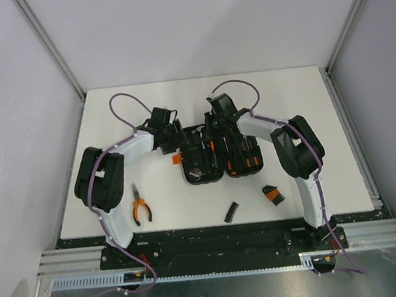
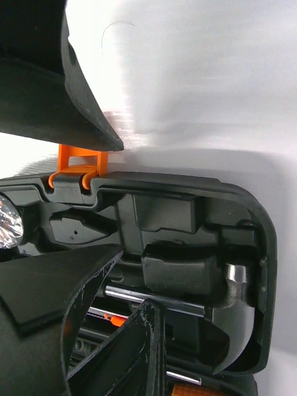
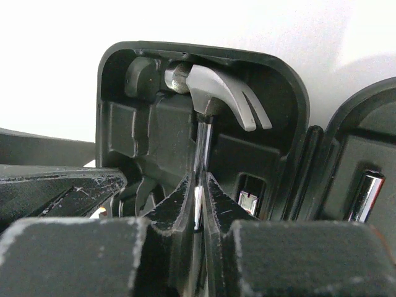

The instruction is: Pack the tool kit

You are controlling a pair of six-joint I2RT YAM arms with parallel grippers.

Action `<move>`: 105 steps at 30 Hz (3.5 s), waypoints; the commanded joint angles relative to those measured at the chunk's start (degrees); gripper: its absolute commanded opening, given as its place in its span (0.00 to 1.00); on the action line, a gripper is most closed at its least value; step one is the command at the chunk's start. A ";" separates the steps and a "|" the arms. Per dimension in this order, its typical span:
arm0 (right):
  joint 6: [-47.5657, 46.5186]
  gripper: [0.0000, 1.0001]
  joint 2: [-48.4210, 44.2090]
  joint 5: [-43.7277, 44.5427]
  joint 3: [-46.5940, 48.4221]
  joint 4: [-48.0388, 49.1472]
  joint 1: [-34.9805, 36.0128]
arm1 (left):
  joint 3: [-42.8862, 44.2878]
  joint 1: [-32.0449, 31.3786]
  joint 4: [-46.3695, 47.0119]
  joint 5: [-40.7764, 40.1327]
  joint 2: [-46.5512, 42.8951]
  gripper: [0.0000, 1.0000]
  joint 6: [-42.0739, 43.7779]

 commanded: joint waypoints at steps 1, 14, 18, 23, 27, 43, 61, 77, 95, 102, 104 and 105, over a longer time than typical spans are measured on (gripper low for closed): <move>0.58 0.11 -0.11 2.17 1.62 -0.89 0.81 | 1.00 0.68 2.52 2.18 0.02 0.65 2.05; -10.64 0.01 1.10 10.49 8.98 -6.85 3.44 | 4.48 1.40 2.42 -0.58 -3.66 0.62 5.61; -10.46 0.00 4.31 11.84 10.27 -9.73 4.52 | 4.81 1.72 2.40 -0.81 -5.22 0.62 5.44; -10.66 0.00 7.50 15.36 11.17 -12.69 5.61 | 3.91 2.27 2.43 -0.19 -6.90 0.62 5.19; -10.37 0.00 8.62 18.40 11.89 -14.81 6.09 | 3.01 2.60 2.46 0.04 -7.47 0.62 5.10; -11.83 0.26 -1.02 22.87 15.03 -11.12 7.19 | 1.74 2.73 2.39 0.28 -0.26 0.69 4.67; -10.90 0.04 5.95 18.51 17.49 -17.23 6.42 | 1.66 2.73 2.45 1.77 2.92 0.46 4.34; -8.74 0.00 8.87 18.52 16.90 -20.11 5.44 | 2.01 2.73 2.40 2.51 3.44 0.46 4.44; -10.54 0.12 4.34 21.03 21.69 -19.31 5.17 | 1.84 2.72 2.38 2.40 3.71 0.41 4.63; -10.02 0.11 7.81 19.66 22.65 -22.50 5.31 | 1.84 2.73 2.44 2.46 3.80 0.41 4.65; -10.23 0.12 8.32 18.74 22.59 -22.58 5.39 | 1.78 2.73 2.40 2.43 3.73 0.41 4.58; -10.38 0.12 8.47 18.47 22.52 -22.53 5.44 | 1.76 2.73 2.38 2.47 3.72 0.41 4.57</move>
